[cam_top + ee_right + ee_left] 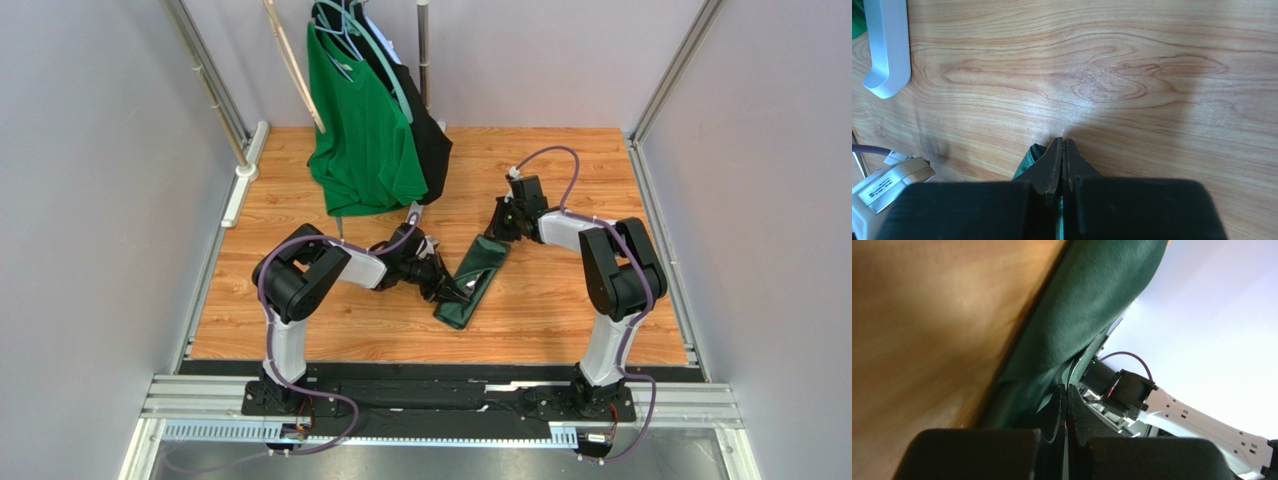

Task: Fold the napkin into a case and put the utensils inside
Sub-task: Insert the fork into the folded napkin.

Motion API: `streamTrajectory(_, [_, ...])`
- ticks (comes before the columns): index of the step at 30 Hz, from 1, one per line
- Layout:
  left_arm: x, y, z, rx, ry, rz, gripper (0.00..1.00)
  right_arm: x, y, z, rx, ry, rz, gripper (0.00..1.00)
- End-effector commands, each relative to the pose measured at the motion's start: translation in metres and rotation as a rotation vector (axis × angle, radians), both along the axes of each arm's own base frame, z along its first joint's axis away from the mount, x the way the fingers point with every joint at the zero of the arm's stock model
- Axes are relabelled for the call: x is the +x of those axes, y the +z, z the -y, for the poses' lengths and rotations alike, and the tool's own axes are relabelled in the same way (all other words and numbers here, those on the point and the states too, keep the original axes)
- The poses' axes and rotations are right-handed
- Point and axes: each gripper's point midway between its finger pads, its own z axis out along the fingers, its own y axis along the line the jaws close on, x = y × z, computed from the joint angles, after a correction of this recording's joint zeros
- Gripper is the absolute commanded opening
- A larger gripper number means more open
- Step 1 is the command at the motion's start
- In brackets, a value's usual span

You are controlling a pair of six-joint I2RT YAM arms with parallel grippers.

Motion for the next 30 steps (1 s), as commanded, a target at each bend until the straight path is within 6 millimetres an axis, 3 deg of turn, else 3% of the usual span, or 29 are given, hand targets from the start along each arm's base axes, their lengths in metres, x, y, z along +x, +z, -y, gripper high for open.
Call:
streamTrajectory(1, [0.011, 0.007, 0.012, -0.041, 0.001, 0.031, 0.00, -0.019, -0.021, 0.005, -0.033, 0.010, -0.089, 0.00])
streamTrajectory(5, [0.013, 0.010, 0.013, -0.045, 0.009, 0.028, 0.01, -0.020, -0.023, 0.005, -0.032, 0.013, -0.094, 0.00])
streamTrajectory(6, [0.012, 0.012, 0.012, -0.048, 0.007, 0.028, 0.06, -0.020, -0.024, 0.005, -0.033, 0.013, -0.095, 0.00])
streamTrajectory(7, [0.010, 0.012, 0.011, -0.045, 0.004, 0.026, 0.15, -0.020, -0.024, 0.004, -0.030, 0.013, -0.095, 0.00])
streamTrajectory(9, [0.006, 0.022, 0.008, -0.056, -0.006, 0.053, 0.48, -0.018, -0.023, 0.004, -0.029, 0.014, -0.092, 0.00])
streamTrajectory(12, [-0.003, 0.029, -0.001, -0.034, -0.018, 0.059, 0.56, -0.014, -0.019, 0.003, -0.025, 0.011, -0.084, 0.00])
streamTrajectory(13, [-0.009, 0.031, -0.003, -0.030, -0.033, 0.038, 0.68, -0.014, -0.019, 0.002, -0.023, 0.013, -0.085, 0.00])
streamTrajectory(14, [-0.011, 0.039, -0.005, -0.034, -0.041, 0.044, 0.87, -0.014, -0.018, 0.002, -0.024, 0.014, -0.084, 0.00])
streamTrajectory(15, [-0.011, 0.043, -0.006, -0.027, -0.067, 0.081, 0.97, -0.014, -0.018, 0.002, -0.023, 0.013, -0.085, 0.00])
streamTrajectory(16, [-0.021, 0.038, -0.015, 0.036, -0.088, 0.041, 0.98, -0.014, -0.018, 0.002, -0.025, 0.013, -0.085, 0.00])
streamTrajectory(18, [-0.023, 0.054, -0.025, 0.080, -0.145, 0.148, 0.98, -0.015, -0.018, 0.003, -0.028, 0.013, -0.086, 0.00])
streamTrajectory(21, [-0.041, 0.055, -0.057, 0.242, -0.261, 0.161, 0.98, -0.014, -0.016, 0.002, -0.021, 0.012, -0.086, 0.00])
streamTrajectory(23, [-0.030, 0.054, -0.077, 0.331, -0.296, 0.278, 0.93, -0.016, -0.015, 0.002, -0.020, 0.013, -0.091, 0.00])
streamTrajectory(24, [-0.022, 0.047, -0.101, 0.445, -0.278, 0.295, 0.82, -0.017, -0.014, 0.000, -0.020, 0.019, -0.091, 0.00])
streamTrajectory(26, [-0.004, 0.054, -0.134, 0.580, -0.283, 0.439, 0.81, -0.022, -0.009, 0.002, -0.028, 0.021, -0.092, 0.00])
streamTrajectory(27, [0.012, 0.052, -0.167, 0.714, -0.234, 0.457, 0.79, -0.024, -0.007, 0.002, -0.034, 0.023, -0.090, 0.00])
streamTrajectory(28, [0.021, 0.057, -0.180, 0.750, -0.218, 0.493, 0.78, -0.028, -0.008, 0.004, -0.043, 0.021, -0.095, 0.00])
streamTrajectory(30, [0.048, 0.060, -0.219, 0.899, -0.165, 0.540, 0.68, -0.032, 0.001, 0.007, -0.049, 0.013, -0.081, 0.00])
